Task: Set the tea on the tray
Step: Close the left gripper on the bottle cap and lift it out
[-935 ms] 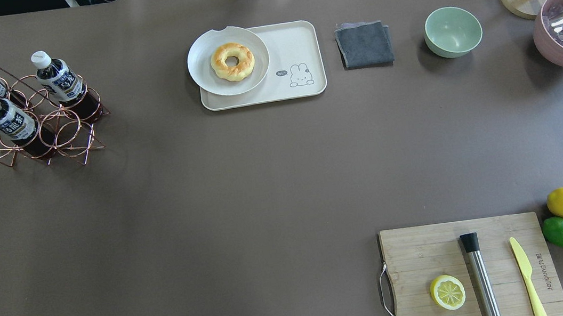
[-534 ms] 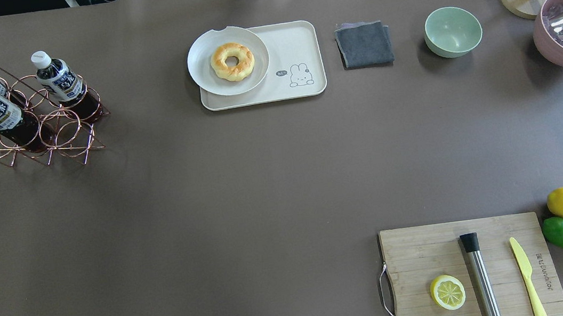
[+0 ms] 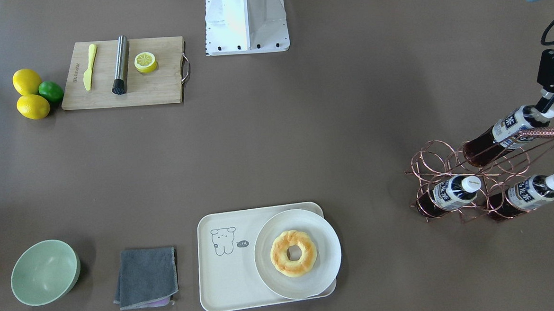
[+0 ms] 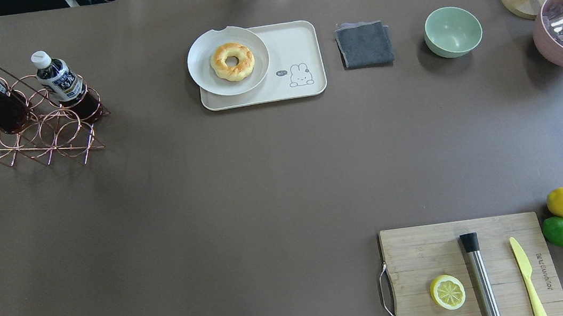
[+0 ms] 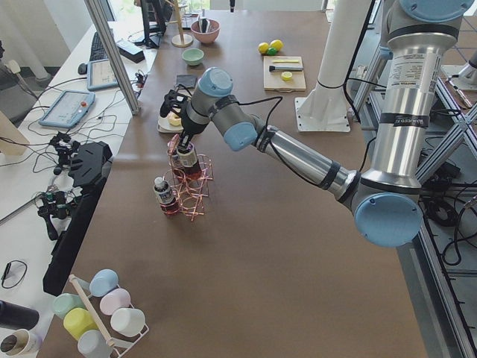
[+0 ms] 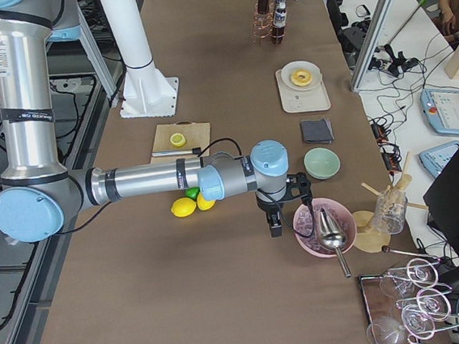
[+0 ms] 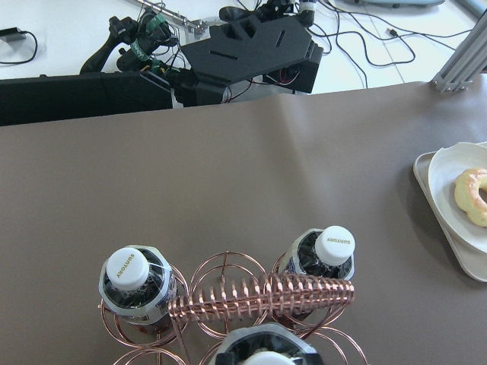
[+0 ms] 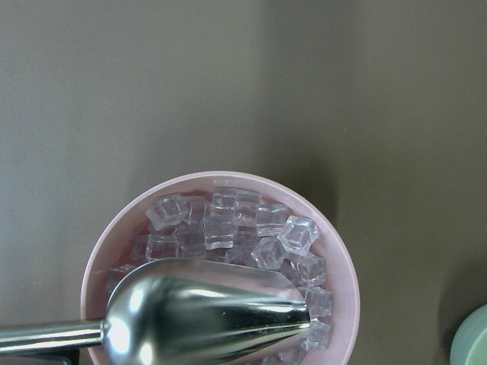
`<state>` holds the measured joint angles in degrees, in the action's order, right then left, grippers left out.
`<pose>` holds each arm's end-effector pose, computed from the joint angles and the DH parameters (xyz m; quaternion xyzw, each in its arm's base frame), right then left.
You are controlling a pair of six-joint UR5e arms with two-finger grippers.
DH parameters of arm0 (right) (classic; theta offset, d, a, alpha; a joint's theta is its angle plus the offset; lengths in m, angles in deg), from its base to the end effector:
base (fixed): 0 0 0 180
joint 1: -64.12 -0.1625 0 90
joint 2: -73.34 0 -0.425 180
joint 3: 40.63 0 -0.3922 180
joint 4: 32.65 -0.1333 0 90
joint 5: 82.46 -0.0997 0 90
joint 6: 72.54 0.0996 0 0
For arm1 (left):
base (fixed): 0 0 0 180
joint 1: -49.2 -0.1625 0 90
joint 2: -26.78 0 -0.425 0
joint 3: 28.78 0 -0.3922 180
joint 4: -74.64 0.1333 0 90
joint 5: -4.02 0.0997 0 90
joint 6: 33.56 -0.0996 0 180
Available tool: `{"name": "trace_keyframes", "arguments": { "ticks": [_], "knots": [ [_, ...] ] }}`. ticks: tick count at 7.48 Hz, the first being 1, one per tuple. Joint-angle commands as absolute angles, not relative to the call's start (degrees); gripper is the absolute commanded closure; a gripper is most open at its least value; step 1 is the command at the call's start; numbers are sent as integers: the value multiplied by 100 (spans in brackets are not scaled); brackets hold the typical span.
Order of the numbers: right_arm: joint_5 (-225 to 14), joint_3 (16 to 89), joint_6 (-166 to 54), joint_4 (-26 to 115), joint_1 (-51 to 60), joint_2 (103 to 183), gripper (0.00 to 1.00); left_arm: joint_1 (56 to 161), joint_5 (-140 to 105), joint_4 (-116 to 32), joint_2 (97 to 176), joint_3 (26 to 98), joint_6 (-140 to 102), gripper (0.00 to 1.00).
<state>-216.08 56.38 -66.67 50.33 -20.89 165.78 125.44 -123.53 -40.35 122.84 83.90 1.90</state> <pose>0.0222 -0.4888 0.6065 0.0583 -0.3768 -0.0304 0.9239 0.0511 -0.5140 0.3629 0.2694 0.4392 -0.0161 0.8569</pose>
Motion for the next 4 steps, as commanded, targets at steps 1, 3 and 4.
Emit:
{"name": "trace_keyframes", "arguments": {
  "ticks": [1,3,4],
  "knots": [
    [-21605,5649,-6674,5023,-2096,16616,0,12838,-12369,-3674,12023,9229,186,100],
    [-21605,5658,-6674,5032,-2096,16651,0,12769,-12369,-3671,11312,9951,264,100],
    [-21605,5666,-6674,5032,-2096,16659,0,12656,-12369,-3671,11265,10050,447,100]
  ]
}}
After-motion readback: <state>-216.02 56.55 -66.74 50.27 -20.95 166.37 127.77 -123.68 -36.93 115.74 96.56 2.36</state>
